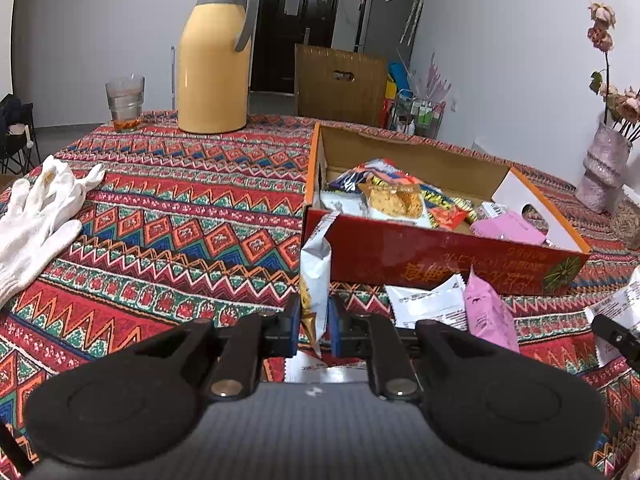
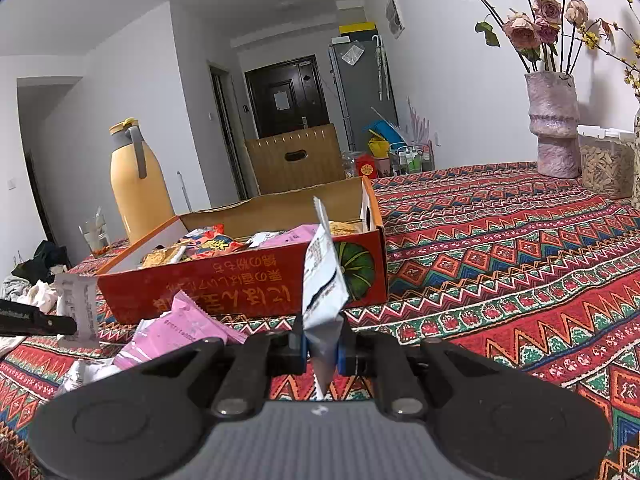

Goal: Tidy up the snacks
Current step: 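Carry both held white packets over the box with both tools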

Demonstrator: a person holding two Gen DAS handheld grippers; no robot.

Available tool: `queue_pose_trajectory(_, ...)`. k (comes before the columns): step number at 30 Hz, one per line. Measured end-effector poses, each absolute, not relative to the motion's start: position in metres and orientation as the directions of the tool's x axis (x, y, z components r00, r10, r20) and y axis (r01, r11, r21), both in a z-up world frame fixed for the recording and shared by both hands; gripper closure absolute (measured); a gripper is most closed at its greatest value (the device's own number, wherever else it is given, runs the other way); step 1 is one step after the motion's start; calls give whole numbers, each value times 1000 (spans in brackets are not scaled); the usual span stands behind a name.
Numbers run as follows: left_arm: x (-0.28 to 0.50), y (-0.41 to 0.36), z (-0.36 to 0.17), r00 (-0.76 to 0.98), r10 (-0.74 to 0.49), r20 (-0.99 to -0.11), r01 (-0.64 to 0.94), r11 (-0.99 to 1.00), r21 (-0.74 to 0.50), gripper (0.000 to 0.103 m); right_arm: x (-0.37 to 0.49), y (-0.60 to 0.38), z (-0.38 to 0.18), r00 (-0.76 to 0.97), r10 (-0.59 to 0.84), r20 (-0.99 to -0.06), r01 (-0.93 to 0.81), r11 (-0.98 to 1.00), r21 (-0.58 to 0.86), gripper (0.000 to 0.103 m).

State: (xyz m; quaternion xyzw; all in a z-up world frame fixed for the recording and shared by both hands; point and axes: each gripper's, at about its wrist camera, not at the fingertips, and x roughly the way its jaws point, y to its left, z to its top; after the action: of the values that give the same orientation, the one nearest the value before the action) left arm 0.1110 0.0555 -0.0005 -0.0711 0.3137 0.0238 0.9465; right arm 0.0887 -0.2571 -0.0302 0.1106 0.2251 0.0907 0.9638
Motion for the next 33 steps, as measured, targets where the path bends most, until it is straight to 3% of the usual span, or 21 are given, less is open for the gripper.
queue_pose_trajectory(19, 117, 31, 63, 892, -43, -451, -9, 993, -114, 89, 104, -237, 34, 928, 249, -278, -209, 964, 164, 90)
queue_pose_trajectory(33, 185, 11, 71, 901, -27, -433, -34, 991, -132, 89, 185, -200, 55, 918, 274, -286, -247, 961, 126, 91)
